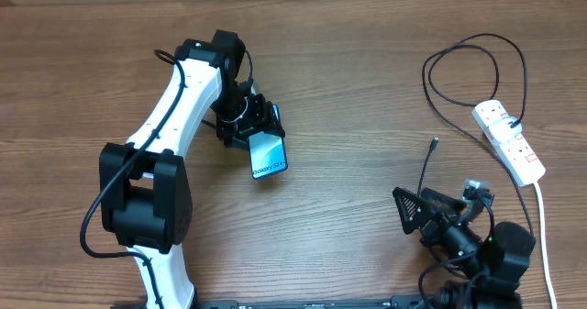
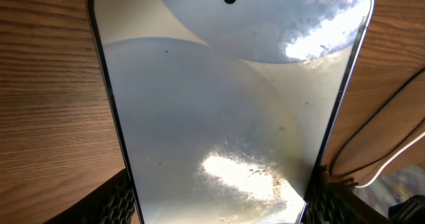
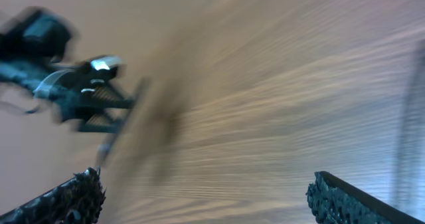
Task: Plug charger to phone and switch on socket
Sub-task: 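Swing the right gripper toward the phone held by the left gripper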
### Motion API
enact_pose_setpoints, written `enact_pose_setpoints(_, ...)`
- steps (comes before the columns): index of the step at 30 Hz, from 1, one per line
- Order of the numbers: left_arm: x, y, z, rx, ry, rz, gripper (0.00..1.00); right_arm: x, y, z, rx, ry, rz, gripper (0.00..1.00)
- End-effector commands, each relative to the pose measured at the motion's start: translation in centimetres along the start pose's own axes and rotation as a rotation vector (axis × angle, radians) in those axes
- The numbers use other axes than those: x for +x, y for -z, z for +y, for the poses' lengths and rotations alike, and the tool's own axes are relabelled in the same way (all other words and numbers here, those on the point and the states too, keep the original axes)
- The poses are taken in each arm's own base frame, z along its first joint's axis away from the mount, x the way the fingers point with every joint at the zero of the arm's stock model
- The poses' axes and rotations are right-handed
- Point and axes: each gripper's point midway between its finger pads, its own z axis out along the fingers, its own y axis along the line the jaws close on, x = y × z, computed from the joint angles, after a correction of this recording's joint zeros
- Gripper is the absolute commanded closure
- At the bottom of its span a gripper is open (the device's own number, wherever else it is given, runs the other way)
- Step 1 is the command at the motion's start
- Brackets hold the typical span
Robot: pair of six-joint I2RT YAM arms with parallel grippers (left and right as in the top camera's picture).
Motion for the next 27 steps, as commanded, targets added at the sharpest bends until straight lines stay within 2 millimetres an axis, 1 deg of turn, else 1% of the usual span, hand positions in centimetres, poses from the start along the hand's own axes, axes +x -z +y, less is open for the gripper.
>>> enact_pose_setpoints(1, -0.2, 0.5, -1.5, 0.054, 0.021, -0.006, 0.61, -4.8, 1.9, 0.4, 0.171, 0.202, -0.088, 0.00)
enact_pose_setpoints(3, -0.2, 0.5, -1.7, 0.064, 0.029, -0.004, 0.61, -6.0, 2.4, 1.3, 0.178, 0.202, -0.090, 0.00)
enact_pose_setpoints(6, 0.0, 0.6, -2.6, 0.117, 0.025, 0.013, 0.61, -7.2, 2.9, 2.3, 0.184, 0.179, -0.083, 0.00)
enact_pose_setpoints(7, 0.1, 0.6, -2.9, 0.132, 0.024, 0.019, 0.61, -7.5, 3.1, 2.3, 0.205, 0.141, -0.080, 0.01)
enact_pose_setpoints(9, 0.2, 0.6, -3.3, 0.154, 0.023, 0.028, 0.61, -7.7, 3.8, 1.5, 0.288, 0.050, -0.064, 0.01)
enact_pose_setpoints(13, 0.5, 0.7, -3.8, 0.185, 0.026, 0.042, 0.61, -7.8, 5.5, 0.0, 0.467, -0.030, 0.024, 0.01)
enact_pose_setpoints(17, 0.6, 1.0, -4.8, 0.240, 0.021, 0.056, 0.61, -8.1, 5.8, 0.7, 0.508, -0.088, 0.130, 0.01)
enact_pose_setpoints(19, 0.7, 1.2, -5.5, 0.280, 0.013, 0.064, 0.61, -7.9, 5.3, 1.6, 0.467, -0.124, 0.189, 0.00)
enact_pose_setpoints(20, 0.8, 1.3, -6.1, 0.316, 0.007, 0.074, 0.61, -7.8, 4.4, 2.9, 0.377, -0.149, 0.230, 0.00)
enact_pose_setpoints(23, 0.9, 1.7, -6.9, 0.367, 0.000, 0.086, 0.61, -7.9, 2.6, 5.3, 0.198, -0.177, 0.278, 0.00)
enact_pose_setpoints(25, 0.8, 1.8, -7.3, 0.388, 0.015, 0.089, 0.61, -8.6, 1.5, 5.8, 0.133, -0.174, 0.282, 0.00)
enact_pose_setpoints(27, 0.4, 1.9, -7.6, 0.400, 0.034, 0.080, 0.61, -9.2, 0.4, 5.2, 0.123, -0.167, 0.277, 0.01)
